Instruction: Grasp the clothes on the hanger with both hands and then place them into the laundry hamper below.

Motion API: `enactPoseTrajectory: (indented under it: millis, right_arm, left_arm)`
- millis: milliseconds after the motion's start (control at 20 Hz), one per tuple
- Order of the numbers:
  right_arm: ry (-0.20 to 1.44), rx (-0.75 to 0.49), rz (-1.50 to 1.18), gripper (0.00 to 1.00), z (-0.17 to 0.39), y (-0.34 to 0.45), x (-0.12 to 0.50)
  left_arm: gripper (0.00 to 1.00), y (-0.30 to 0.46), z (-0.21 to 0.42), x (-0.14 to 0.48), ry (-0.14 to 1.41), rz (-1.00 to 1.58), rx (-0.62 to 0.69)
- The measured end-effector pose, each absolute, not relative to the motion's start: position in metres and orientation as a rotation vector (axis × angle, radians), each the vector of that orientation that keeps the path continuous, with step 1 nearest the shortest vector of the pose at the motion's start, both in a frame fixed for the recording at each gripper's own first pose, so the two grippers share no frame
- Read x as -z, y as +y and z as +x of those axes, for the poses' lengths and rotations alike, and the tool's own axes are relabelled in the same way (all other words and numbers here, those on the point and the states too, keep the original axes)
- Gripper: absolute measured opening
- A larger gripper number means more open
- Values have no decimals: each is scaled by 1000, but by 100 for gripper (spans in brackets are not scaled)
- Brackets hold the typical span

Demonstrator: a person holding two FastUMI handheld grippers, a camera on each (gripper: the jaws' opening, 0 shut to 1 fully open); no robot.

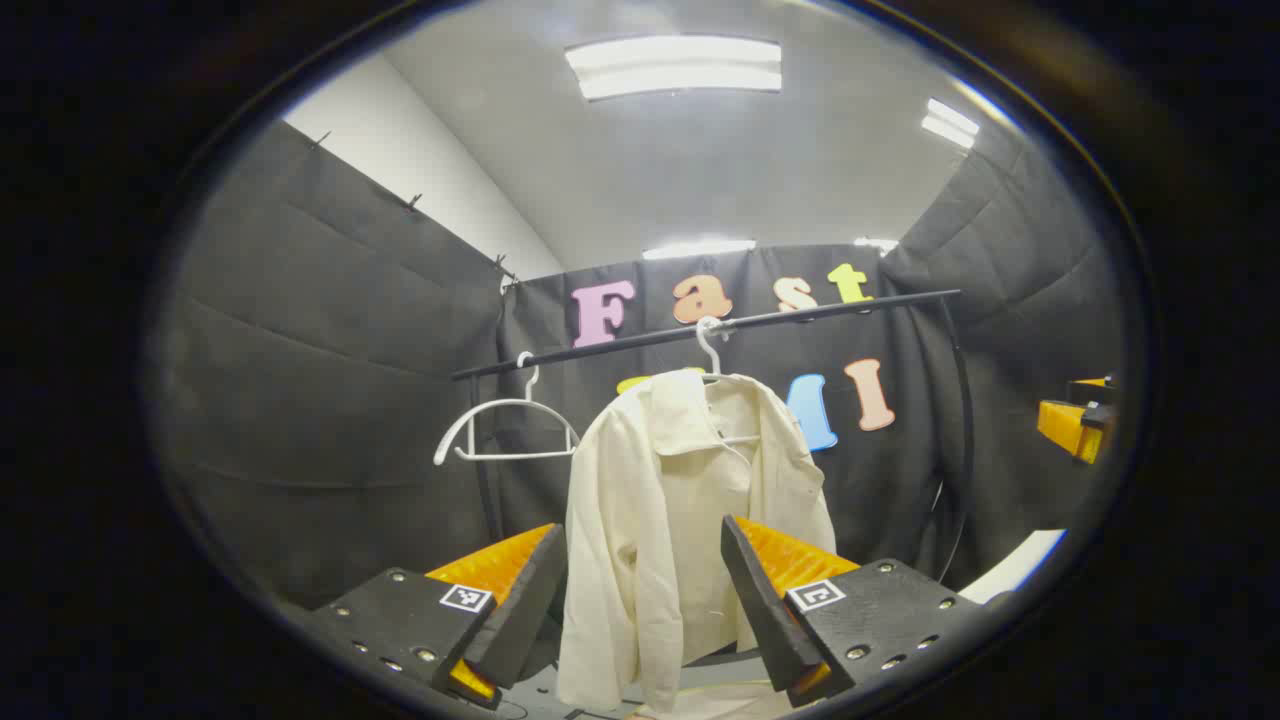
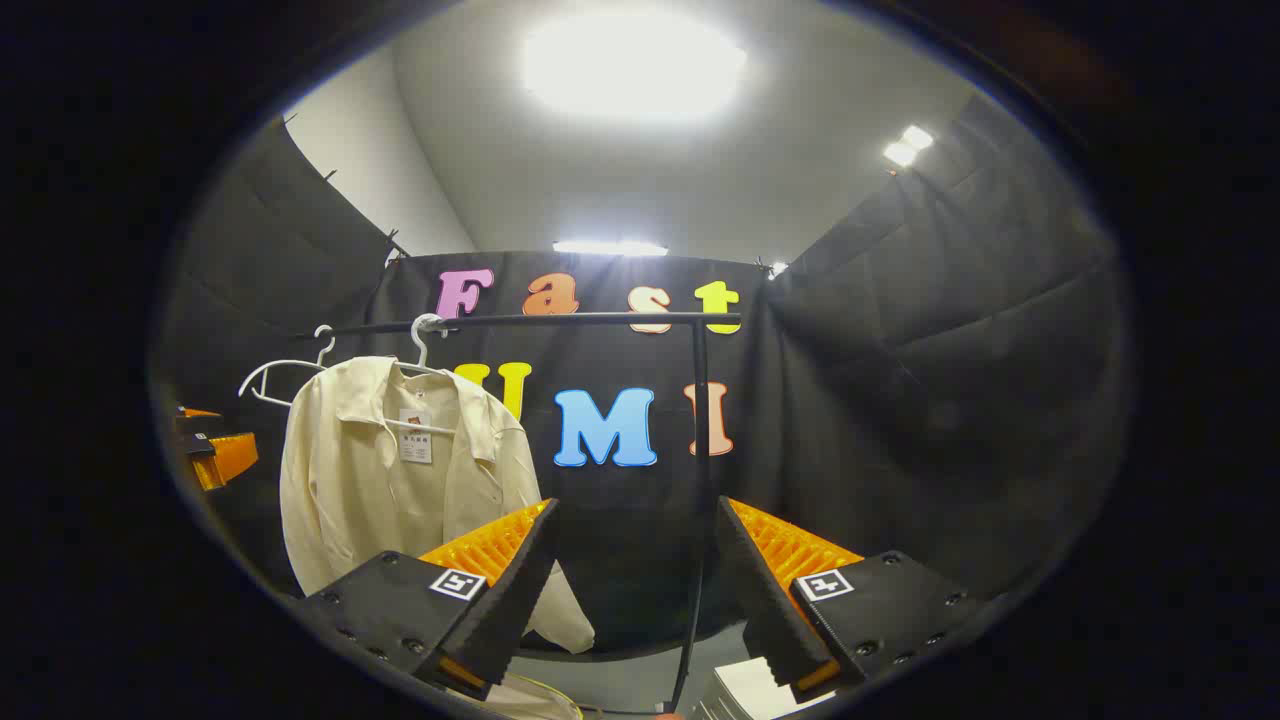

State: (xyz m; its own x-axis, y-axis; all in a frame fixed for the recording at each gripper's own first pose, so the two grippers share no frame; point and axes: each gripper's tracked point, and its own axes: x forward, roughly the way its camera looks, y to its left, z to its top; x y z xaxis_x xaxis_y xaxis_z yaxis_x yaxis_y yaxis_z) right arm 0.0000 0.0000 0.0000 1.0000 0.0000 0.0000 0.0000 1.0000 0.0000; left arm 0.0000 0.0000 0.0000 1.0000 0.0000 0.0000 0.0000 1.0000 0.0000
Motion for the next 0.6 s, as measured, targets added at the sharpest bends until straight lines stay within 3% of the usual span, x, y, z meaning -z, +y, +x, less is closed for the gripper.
enactPoseTrajectory:
  millis: [600]
  right_arm:
    - [-1, 3, 20, 97, 6, 22, 1]
  left_arm:
    - [91, 7, 4, 0, -21, 20, 33]
